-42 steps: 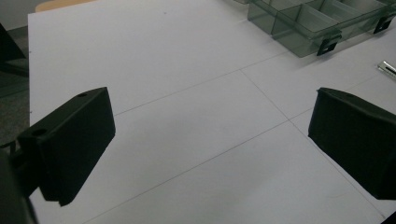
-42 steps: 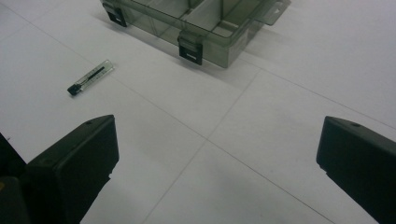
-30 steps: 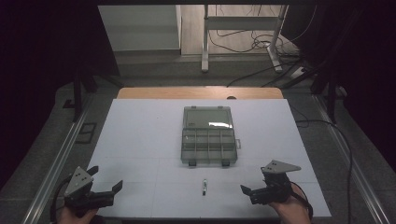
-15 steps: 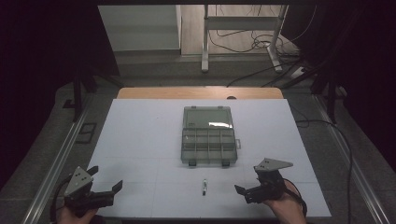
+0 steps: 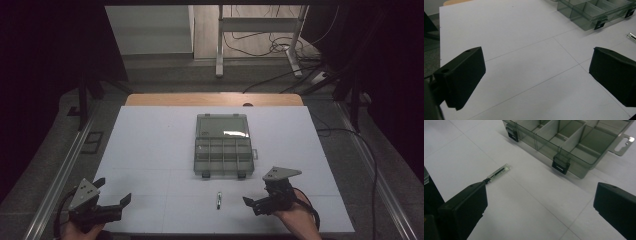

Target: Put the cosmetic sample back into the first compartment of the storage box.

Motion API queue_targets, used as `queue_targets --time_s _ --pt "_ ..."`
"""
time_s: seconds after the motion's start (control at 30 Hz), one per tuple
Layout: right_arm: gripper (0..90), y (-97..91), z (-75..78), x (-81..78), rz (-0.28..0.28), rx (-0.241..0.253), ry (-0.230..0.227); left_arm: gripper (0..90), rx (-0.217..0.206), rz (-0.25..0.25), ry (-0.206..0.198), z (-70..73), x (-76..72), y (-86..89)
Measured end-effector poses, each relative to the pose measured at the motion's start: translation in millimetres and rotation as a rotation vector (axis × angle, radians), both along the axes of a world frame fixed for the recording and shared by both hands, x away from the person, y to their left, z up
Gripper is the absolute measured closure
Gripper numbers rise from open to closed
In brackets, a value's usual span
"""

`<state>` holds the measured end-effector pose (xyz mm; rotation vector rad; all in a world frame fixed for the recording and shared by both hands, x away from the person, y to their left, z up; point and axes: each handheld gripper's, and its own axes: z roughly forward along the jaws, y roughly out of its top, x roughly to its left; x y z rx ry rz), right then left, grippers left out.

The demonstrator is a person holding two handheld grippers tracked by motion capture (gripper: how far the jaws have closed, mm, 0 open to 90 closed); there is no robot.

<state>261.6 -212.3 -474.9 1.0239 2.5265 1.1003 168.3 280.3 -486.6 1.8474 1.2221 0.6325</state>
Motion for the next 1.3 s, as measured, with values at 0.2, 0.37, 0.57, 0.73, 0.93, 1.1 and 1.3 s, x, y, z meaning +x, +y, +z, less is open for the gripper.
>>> queue_targets --time_s 0.2,0.37,0.57,0.73,0.93,1.1,1.3 --pt "0.0 8.7 -3.1 2.4 0.02 -0.02 0.007 1.1 0.001 0.0 -0.001 0.0 -0.1 -0.1" --pt "0.0 14.5 -5.6 4.5 0.045 -0.019 0.021 1.1 0.002 -0.002 -0.001 0.0 -0.3 -0.4" --pt "0.0 22.1 -7.7 7.0 0.056 -0.015 0.034 1.1 0.001 -0.003 -0.002 0.1 -0.4 -0.3" --pt "0.0 31.1 -8.9 9.2 0.071 -0.012 0.04 1.1 0.003 -0.004 -0.002 0.0 -0.3 -0.4" --pt "0.0 39.2 -10.5 11.0 0.087 -0.046 0.06 1.1 0.003 -0.005 -0.002 0.0 -0.5 -0.5" --pt "0.0 43.4 -10.8 12.2 0.083 -0.059 0.07 1.1 0.003 -0.006 -0.002 0.0 -0.6 -0.7" --pt "0.0 52.4 -10.5 13.9 0.087 -0.075 0.09 1.1 0.002 -0.006 -0.003 0.0 -0.6 -0.6"
